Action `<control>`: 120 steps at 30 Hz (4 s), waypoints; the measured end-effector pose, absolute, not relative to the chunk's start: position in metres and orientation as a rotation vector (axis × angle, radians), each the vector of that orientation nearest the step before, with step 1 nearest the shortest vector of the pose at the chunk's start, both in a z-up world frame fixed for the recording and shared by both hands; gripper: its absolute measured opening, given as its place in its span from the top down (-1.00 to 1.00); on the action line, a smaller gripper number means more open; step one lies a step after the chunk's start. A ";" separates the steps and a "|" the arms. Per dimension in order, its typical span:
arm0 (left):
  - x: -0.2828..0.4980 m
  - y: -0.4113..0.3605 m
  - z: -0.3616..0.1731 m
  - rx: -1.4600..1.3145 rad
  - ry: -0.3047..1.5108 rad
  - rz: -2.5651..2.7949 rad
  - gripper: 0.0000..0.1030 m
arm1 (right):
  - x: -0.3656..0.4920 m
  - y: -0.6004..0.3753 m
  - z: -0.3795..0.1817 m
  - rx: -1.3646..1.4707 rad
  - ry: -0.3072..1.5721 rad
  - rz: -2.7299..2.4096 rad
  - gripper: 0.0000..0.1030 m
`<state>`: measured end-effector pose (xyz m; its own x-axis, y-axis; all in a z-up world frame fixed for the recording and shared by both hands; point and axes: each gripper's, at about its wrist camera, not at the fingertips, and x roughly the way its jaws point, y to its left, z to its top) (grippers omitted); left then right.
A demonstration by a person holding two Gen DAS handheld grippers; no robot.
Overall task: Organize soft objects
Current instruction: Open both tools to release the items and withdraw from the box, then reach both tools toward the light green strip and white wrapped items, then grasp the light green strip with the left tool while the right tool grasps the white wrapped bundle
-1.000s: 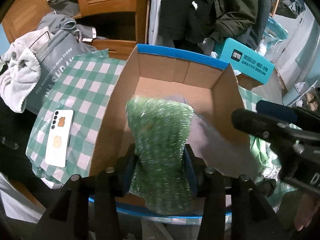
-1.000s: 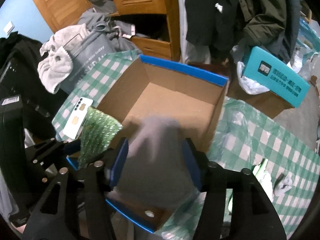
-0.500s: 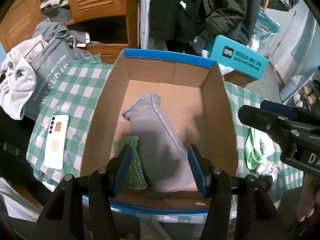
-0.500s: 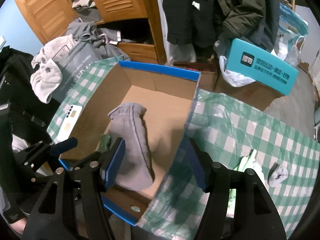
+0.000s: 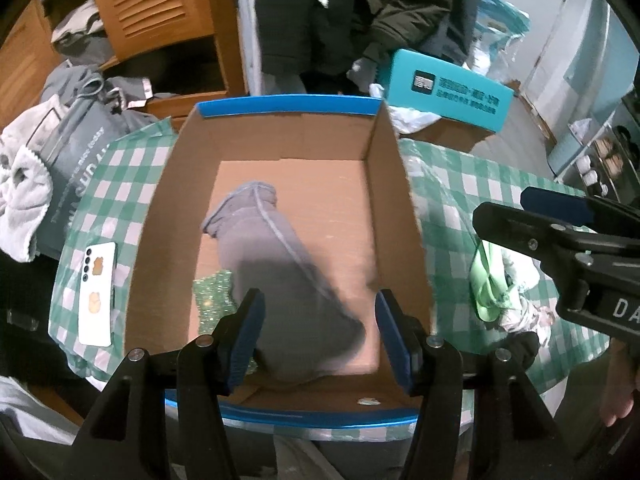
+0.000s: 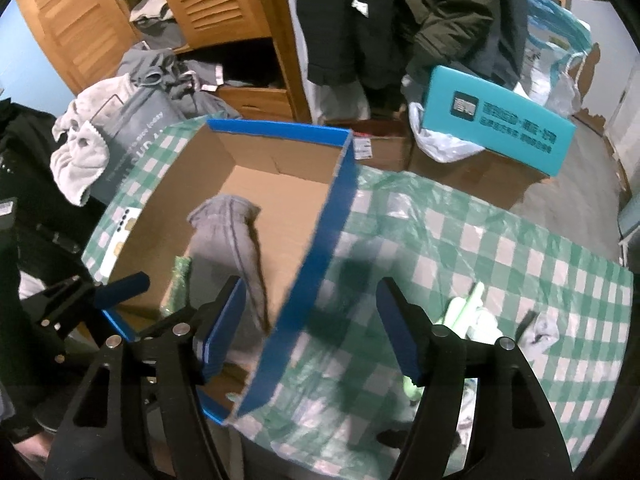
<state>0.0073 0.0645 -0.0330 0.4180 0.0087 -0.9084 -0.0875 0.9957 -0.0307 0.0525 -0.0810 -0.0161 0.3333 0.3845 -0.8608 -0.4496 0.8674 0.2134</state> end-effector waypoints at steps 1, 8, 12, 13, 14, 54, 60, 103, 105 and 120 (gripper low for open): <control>0.008 0.061 -0.033 -0.072 1.141 0.054 -0.13 | 0.053 -0.085 -0.018 -0.067 1.107 0.541 -0.35; 0.013 0.033 -0.033 -0.045 1.154 0.003 -0.13 | 0.051 -0.116 -0.026 -0.057 1.121 0.499 -0.35; 0.015 0.017 -0.035 -0.035 1.165 -0.025 -0.13 | 0.052 -0.134 -0.031 -0.042 1.128 0.478 -0.35; 0.016 0.012 -0.036 -0.030 1.169 -0.033 -0.13 | 0.051 -0.139 -0.032 -0.039 1.130 0.473 -0.35; 0.017 0.008 -0.037 -0.024 1.174 -0.040 -0.14 | 0.051 -0.144 -0.034 -0.037 1.132 0.470 -0.35; 0.037 -0.096 -0.111 0.086 1.396 -0.165 -0.14 | 0.033 -0.257 -0.129 -0.041 1.311 0.406 -0.37; 0.040 -0.099 -0.123 0.089 1.428 -0.160 -0.14 | 0.030 -0.250 -0.143 -0.079 1.357 0.449 -0.37; 0.083 -0.133 -0.156 0.007 1.411 -0.175 -0.54 | 0.058 -0.294 -0.189 -0.019 1.432 0.287 -0.26; 0.086 -0.133 -0.162 0.000 1.423 -0.173 -0.54 | 0.055 -0.297 -0.186 -0.010 1.428 0.290 -0.27; 0.086 -0.151 -0.178 0.073 1.419 -0.212 0.59 | 0.049 -0.281 -0.186 -0.080 1.404 0.328 0.03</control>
<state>0.0865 -0.1513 -0.1780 0.1363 -0.1029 -0.9853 0.1901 0.9788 -0.0760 0.0494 -0.2807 -0.1855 0.1289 0.1777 -0.9756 -0.2722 0.9524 0.1375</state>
